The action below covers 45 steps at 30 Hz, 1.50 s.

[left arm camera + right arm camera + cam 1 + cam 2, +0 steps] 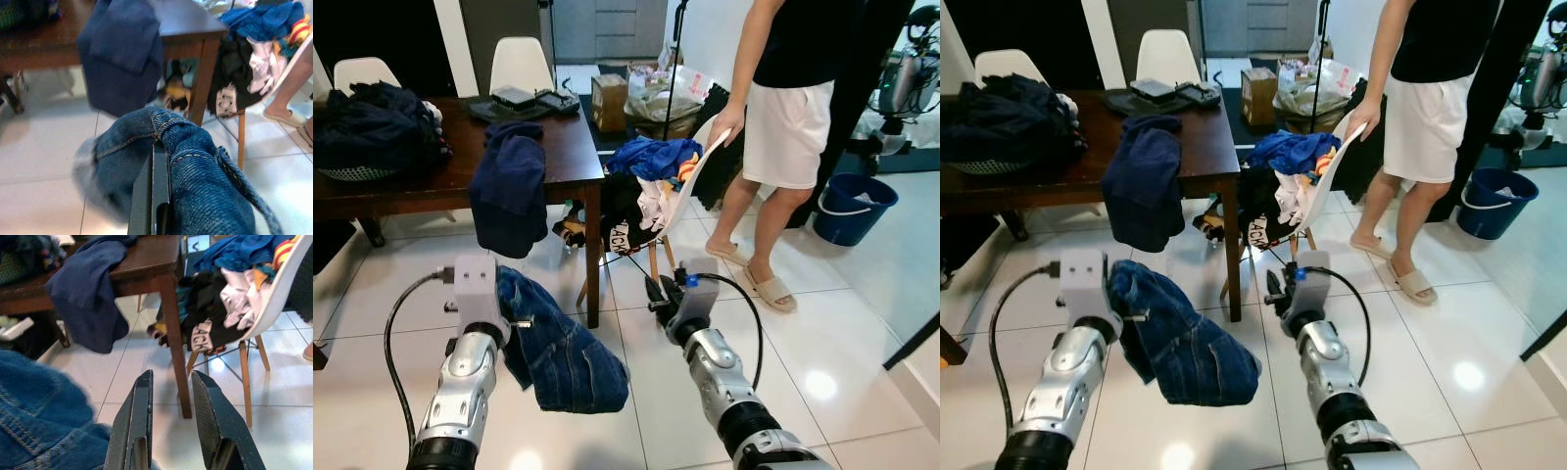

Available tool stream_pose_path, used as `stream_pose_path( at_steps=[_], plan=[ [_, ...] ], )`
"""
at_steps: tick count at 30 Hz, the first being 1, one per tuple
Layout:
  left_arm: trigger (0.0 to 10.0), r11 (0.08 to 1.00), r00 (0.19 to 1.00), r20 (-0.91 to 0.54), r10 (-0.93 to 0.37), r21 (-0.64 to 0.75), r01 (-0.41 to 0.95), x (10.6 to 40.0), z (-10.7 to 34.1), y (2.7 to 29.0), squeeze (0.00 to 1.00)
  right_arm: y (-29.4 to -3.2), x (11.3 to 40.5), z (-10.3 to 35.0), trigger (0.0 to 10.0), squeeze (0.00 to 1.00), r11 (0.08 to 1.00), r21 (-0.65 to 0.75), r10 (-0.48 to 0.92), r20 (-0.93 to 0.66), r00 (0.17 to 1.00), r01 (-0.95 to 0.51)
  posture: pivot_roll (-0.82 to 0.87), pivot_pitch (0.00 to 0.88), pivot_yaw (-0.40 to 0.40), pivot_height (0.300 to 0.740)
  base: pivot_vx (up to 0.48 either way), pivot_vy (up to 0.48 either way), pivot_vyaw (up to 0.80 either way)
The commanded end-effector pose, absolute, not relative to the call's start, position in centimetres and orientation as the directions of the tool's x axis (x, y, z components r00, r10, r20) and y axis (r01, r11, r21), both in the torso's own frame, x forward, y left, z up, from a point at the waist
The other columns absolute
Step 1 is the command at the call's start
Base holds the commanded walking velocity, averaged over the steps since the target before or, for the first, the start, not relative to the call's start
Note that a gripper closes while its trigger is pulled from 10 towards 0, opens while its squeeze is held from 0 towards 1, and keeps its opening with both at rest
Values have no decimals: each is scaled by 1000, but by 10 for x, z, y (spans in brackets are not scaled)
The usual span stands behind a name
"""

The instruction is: Hang hanger

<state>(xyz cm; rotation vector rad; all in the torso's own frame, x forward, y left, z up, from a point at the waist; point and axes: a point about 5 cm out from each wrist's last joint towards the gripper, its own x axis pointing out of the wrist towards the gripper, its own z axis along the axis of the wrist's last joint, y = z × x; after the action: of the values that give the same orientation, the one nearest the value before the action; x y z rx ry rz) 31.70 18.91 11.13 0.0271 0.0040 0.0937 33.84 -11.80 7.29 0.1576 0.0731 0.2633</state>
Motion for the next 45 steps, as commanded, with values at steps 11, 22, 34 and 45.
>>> stream_pose_path(
  at_steps=[11,22,34,45],
  plan=[
    [10000,989,966,252,62,117,-94,342,206,208,0,-121,348,99,10000,0,946,185,261,62,963,-268,7,0,-26,740,382,0,0],
    [10000,983,926,377,26,159,-92,352,261,209,0,-114,348,111,10000,0,934,171,296,121,947,-314,12,0,-22,740,385,0,0],
    [10000,966,903,426,-45,251,-70,359,301,210,0,-111,349,116,10000,0,928,192,295,142,945,-318,32,0,-25,740,398,0,0],
    [10000,963,887,457,-63,263,-67,365,320,209,0,-108,349,118,10000,0,925,190,306,143,941,-329,34,0,-19,740,411,0,0]
  ],
)
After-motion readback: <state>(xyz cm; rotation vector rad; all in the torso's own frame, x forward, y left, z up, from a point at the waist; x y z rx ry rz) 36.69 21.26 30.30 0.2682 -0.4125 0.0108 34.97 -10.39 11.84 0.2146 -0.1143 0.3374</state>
